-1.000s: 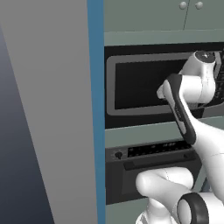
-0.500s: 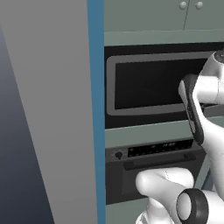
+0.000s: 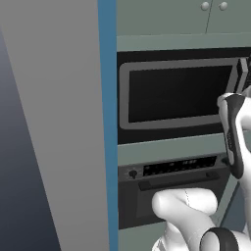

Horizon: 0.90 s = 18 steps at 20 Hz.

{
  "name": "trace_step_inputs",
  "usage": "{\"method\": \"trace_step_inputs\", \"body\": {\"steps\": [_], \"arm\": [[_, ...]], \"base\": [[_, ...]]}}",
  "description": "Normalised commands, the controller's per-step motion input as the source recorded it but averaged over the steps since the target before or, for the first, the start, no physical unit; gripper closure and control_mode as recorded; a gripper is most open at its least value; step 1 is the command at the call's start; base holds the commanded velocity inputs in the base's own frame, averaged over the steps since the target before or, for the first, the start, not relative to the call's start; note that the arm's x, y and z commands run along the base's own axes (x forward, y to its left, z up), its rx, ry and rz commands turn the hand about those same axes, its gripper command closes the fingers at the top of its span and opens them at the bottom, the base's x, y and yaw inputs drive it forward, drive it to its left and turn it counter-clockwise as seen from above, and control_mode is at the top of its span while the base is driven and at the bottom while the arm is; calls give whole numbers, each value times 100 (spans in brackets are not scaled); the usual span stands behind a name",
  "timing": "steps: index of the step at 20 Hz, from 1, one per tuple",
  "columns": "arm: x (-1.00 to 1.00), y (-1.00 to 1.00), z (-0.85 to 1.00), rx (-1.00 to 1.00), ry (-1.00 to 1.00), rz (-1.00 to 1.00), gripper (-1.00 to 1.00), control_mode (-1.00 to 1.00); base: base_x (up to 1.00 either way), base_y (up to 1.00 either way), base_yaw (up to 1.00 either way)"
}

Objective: Place the sponge inside the microwave to prepare for sanitizing.

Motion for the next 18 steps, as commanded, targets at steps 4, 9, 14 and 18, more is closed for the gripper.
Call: {"method": "trace_step_inputs", "body": {"steps": [4,9,14,18], "arm": [[19,-31,0,2,0,1,-100,-100],[0,-33,12,0,0,3,-100,-100],[21,-12,0,0,1,1,-100,-100],[23,-17,0,3,-3,0,-100,-100]], "base": [[0,0,0],[0,0,0],[0,0,0],[0,0,0]]}}
